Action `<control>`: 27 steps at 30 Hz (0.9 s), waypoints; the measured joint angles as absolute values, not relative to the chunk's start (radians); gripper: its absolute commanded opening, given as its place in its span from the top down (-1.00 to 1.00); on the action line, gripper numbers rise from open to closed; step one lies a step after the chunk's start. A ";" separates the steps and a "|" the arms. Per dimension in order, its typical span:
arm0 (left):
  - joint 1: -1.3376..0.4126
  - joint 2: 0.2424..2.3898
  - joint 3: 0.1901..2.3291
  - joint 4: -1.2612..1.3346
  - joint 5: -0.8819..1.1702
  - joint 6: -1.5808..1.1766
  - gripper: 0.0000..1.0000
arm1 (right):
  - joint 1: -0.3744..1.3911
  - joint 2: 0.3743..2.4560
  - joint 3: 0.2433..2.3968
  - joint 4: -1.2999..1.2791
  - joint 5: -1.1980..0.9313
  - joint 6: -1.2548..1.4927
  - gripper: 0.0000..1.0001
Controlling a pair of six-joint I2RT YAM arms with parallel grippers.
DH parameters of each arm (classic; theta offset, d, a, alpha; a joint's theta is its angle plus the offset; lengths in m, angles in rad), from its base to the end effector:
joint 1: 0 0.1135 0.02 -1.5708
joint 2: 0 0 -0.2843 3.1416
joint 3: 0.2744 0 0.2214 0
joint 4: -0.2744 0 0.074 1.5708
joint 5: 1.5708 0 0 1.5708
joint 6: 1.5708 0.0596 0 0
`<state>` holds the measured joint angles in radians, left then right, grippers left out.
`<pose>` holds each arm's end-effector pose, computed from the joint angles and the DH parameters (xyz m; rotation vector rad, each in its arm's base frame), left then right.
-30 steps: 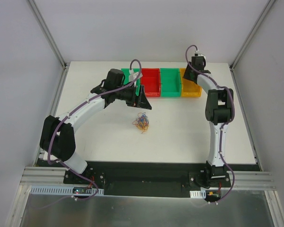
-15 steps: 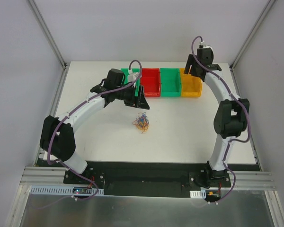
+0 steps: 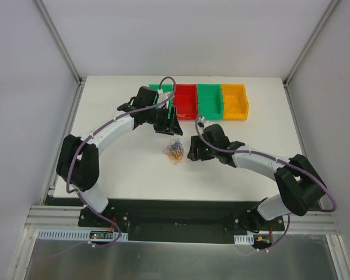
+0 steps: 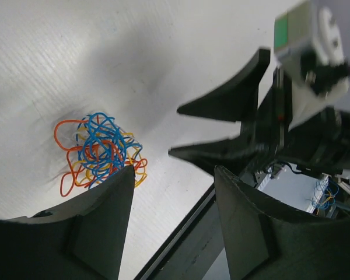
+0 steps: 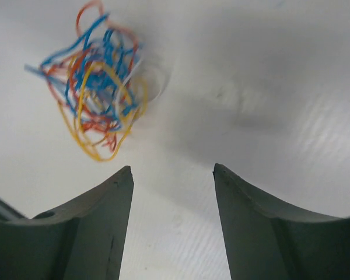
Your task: Untangle the cables
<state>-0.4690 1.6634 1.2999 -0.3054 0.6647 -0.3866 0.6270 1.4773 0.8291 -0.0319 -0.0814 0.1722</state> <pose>0.3060 -0.1963 0.3019 0.4815 2.2949 -1.1910 0.2428 0.1819 0.2318 -0.5621 2.2309 0.5134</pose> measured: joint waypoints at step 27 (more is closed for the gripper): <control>-0.456 1.861 1.283 -0.262 0.691 -0.494 0.27 | 0.997 1.608 0.809 0.167 0.330 0.395 0.35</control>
